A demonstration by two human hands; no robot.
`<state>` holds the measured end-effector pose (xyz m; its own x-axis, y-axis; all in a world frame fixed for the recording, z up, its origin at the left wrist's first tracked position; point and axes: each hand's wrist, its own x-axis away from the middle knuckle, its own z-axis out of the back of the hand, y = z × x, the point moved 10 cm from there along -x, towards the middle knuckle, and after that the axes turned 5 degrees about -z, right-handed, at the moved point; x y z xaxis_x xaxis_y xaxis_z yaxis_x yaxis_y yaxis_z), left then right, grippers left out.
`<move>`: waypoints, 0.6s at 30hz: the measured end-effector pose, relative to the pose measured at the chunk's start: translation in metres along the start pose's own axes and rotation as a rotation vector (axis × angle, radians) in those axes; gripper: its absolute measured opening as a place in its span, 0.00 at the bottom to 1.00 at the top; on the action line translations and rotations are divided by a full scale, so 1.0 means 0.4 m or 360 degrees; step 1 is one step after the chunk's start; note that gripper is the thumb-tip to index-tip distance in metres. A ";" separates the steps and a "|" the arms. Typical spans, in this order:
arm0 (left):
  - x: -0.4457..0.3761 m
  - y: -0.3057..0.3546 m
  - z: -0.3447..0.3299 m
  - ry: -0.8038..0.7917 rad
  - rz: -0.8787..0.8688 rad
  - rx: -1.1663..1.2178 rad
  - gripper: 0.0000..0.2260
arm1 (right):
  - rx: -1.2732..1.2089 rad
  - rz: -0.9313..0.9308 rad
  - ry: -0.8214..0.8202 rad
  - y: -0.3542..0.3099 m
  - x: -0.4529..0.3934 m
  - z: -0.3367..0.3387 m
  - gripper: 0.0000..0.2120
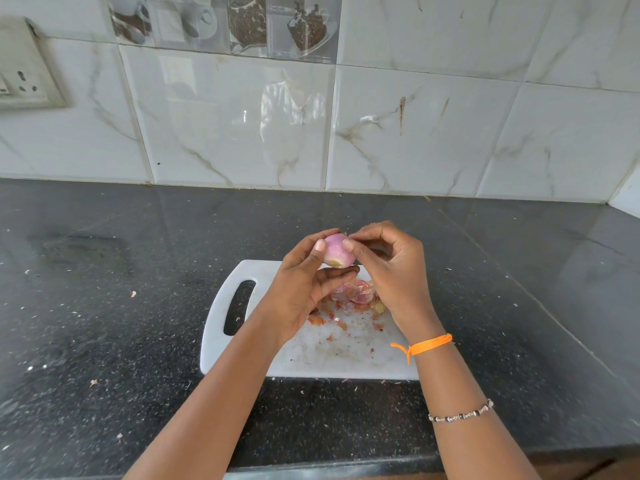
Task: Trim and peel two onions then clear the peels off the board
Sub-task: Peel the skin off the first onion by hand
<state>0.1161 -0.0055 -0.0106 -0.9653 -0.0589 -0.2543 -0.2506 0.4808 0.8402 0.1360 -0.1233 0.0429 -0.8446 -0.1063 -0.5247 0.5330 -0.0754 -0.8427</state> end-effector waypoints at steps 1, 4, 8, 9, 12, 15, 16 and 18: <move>0.001 -0.003 -0.002 -0.0008 0.0013 -0.0017 0.13 | 0.0029 0.0035 0.0011 -0.002 -0.001 0.003 0.04; 0.004 -0.009 -0.008 -0.0035 0.0035 -0.0054 0.12 | 0.0144 0.0092 0.0000 -0.003 -0.001 0.001 0.04; 0.004 -0.005 -0.011 -0.0039 0.0032 -0.0007 0.12 | 0.0404 0.0123 0.0157 0.006 -0.006 0.023 0.06; 0.005 -0.001 -0.011 -0.0039 0.0025 0.0008 0.12 | 0.0445 0.0113 0.0199 0.012 -0.010 0.034 0.05; 0.005 0.005 -0.008 -0.0013 0.0004 0.0064 0.12 | 0.0346 0.0022 0.0169 0.027 -0.017 0.045 0.07; 0.003 0.010 0.001 0.0046 -0.0009 0.0097 0.15 | 0.0156 0.0065 0.0005 -0.005 -0.007 0.023 0.08; 0.002 0.010 0.003 0.0055 -0.0007 0.0101 0.13 | 0.0087 0.0070 -0.0059 -0.015 -0.003 0.013 0.06; 0.001 0.010 0.004 0.0055 -0.0012 0.0107 0.11 | 0.0005 0.0072 -0.0171 -0.026 0.002 -0.005 0.07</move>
<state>0.1149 -0.0022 -0.0079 -0.9656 -0.0922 -0.2431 -0.2538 0.5379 0.8039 0.1298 -0.1208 0.0509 -0.8095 -0.2156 -0.5461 0.5708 -0.0714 -0.8179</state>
